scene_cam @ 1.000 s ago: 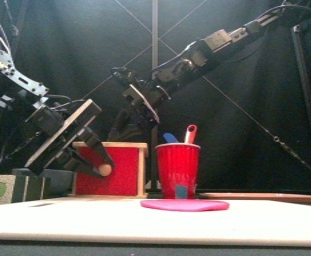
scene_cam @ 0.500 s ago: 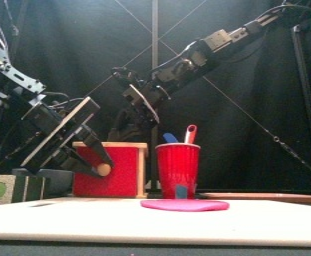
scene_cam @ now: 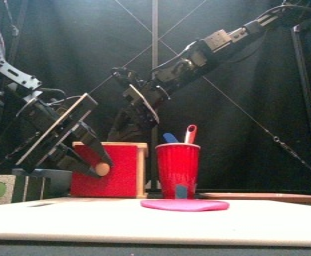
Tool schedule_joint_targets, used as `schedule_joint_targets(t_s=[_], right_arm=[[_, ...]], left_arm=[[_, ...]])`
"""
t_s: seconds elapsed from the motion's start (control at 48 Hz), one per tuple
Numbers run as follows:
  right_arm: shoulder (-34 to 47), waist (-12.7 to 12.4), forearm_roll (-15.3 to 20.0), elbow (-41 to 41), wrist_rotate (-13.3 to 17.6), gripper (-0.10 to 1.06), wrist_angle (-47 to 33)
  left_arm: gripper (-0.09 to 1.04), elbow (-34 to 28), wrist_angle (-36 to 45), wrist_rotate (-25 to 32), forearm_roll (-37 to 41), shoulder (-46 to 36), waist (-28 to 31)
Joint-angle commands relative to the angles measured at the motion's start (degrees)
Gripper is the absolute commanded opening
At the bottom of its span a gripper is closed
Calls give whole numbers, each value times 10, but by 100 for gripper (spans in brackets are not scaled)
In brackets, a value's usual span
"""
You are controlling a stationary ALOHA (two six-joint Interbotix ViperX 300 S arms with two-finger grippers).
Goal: Get the cutter from the drawer then cut the dough then place the extra dough in the bowl
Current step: Open the drawer
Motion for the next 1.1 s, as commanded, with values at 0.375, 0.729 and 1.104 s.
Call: schedule_joint_targets(t_s=[0.375, 0.729, 1.104], right_arm=[[-1, -2, 1, -1, 1, 3, 5], [-1, -3, 0, -1, 1, 3, 10], [-1, -3, 0, -3, 1, 3, 18]], left_arm=[[56, -15, 13, 2, -1, -8, -29], [56, -11, 19, 3, -1, -11, -41], [56, 0, 29, 3, -1, -20, -54]])
